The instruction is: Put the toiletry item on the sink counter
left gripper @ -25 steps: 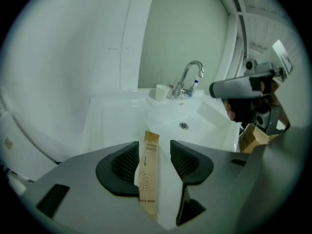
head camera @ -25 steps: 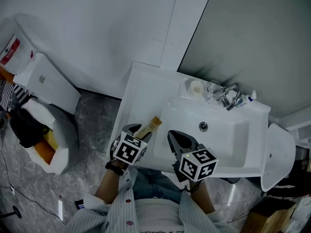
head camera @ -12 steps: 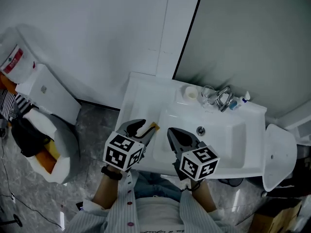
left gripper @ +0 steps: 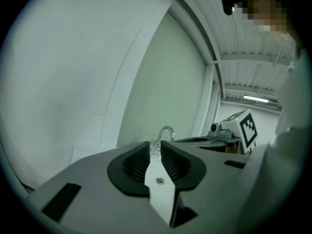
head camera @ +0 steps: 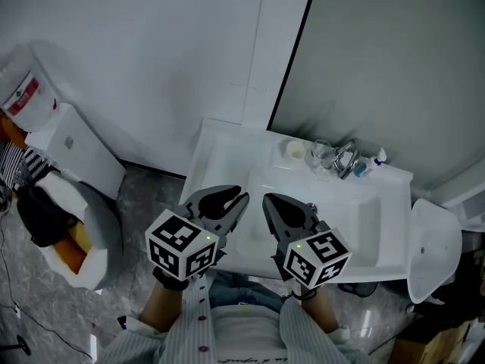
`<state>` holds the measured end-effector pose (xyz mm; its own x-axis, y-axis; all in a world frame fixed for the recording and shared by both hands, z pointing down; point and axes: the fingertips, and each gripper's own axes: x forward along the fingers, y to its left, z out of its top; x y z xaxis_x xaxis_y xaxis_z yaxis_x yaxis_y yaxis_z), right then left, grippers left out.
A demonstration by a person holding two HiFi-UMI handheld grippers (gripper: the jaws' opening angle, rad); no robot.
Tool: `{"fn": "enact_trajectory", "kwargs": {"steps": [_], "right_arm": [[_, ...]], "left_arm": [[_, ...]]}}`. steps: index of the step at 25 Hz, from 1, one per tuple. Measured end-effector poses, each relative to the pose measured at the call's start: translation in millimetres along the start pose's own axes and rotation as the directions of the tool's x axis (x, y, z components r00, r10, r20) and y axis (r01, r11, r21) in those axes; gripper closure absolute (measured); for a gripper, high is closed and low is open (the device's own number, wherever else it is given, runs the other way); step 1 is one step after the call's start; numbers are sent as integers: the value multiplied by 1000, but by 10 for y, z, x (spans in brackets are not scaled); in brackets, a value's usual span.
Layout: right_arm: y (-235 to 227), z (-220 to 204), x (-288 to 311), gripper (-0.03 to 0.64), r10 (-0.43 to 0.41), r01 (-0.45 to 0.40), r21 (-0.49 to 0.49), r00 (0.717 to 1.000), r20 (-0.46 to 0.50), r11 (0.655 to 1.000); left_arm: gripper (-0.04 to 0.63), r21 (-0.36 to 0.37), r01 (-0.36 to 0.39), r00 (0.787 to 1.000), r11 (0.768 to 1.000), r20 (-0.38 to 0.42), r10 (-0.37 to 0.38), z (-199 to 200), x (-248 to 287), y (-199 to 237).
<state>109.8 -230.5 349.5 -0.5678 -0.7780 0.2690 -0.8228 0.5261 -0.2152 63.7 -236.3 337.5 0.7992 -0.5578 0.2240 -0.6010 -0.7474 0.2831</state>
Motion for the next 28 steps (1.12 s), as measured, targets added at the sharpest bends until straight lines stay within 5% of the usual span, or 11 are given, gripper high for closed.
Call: {"fn": "enact_trajectory", "kwargs": {"steps": [14,28], "right_arm": [[-1,319,-127,607,25,-23,-27,997,78,999],[-5,392,-139,607,48,-45,-43,996,77,998]], "left_arm": [[572,24,63,990,998,125,-66,395,-99,-273],[578,25,92,991,995,99,-94,383,0,-335]]}}
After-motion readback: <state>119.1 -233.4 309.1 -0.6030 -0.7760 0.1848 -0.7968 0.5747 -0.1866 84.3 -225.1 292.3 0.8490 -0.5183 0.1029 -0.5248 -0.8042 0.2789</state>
